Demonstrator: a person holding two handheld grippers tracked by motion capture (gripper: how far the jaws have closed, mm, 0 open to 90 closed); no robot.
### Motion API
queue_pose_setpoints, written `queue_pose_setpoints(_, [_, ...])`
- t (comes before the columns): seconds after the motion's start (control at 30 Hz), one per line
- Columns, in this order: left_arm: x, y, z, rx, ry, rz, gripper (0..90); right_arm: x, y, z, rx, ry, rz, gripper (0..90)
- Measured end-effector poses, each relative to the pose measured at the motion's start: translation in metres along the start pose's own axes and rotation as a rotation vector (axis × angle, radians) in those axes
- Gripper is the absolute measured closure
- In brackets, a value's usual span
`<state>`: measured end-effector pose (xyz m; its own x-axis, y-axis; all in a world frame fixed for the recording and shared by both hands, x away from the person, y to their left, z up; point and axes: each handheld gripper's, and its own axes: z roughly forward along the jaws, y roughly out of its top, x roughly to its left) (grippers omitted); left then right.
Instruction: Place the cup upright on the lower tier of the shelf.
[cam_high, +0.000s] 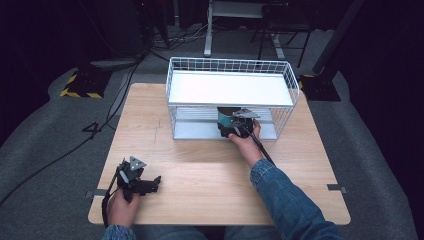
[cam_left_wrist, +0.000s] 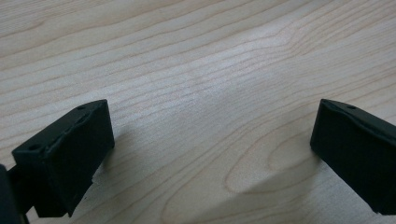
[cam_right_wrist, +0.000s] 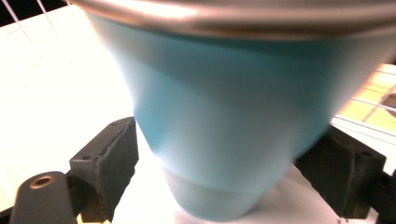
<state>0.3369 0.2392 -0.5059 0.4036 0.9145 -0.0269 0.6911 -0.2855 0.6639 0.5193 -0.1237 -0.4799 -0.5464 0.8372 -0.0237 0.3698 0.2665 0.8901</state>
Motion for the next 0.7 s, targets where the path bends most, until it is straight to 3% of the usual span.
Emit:
queue_pose_setpoints(0.4, [0.0,0.0,0.0,0.0,0.001,0.0,0.0,0.0,0.001,-0.048,-0.046,0.063,0.023,15.7])
queue_pose_setpoints(0.7, [0.0,0.0,0.0,0.0,0.001,-0.001,0.0,-0.006,0.003,-0.093,-0.035,0.131,0.028,16.2])
